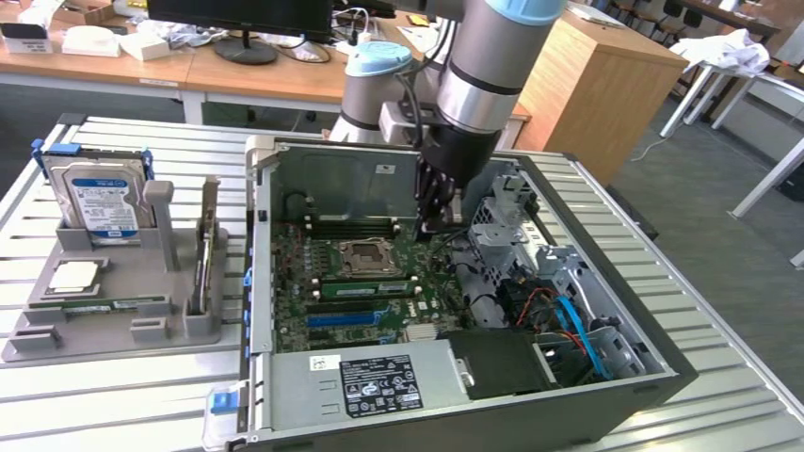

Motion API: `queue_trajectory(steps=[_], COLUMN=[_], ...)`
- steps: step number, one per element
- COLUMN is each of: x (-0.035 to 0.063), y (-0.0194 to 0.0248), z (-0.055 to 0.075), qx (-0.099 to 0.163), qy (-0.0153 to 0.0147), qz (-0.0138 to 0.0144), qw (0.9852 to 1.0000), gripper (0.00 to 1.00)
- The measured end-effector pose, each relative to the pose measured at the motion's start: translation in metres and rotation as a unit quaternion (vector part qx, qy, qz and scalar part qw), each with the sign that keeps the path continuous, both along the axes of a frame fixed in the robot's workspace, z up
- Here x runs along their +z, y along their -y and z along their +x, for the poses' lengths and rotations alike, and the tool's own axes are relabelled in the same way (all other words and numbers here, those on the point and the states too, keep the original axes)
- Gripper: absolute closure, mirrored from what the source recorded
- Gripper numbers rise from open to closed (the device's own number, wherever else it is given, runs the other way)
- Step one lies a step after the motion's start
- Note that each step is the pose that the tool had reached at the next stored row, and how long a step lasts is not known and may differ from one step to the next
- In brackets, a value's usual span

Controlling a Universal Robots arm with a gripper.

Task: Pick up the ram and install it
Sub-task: 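Press down the ram until it locks into place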

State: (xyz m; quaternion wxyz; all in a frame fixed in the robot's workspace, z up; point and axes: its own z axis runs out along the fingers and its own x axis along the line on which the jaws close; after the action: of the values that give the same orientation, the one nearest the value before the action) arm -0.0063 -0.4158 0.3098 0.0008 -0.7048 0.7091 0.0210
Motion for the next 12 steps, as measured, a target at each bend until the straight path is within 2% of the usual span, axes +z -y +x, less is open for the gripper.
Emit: queue_trajectory(steps=[12], x=[-0.009], y=[0.0], z=[0.0], qx=[0.0], qy=[0.0], qz=[0.0], qw=[1.0], gripper=[0.9])
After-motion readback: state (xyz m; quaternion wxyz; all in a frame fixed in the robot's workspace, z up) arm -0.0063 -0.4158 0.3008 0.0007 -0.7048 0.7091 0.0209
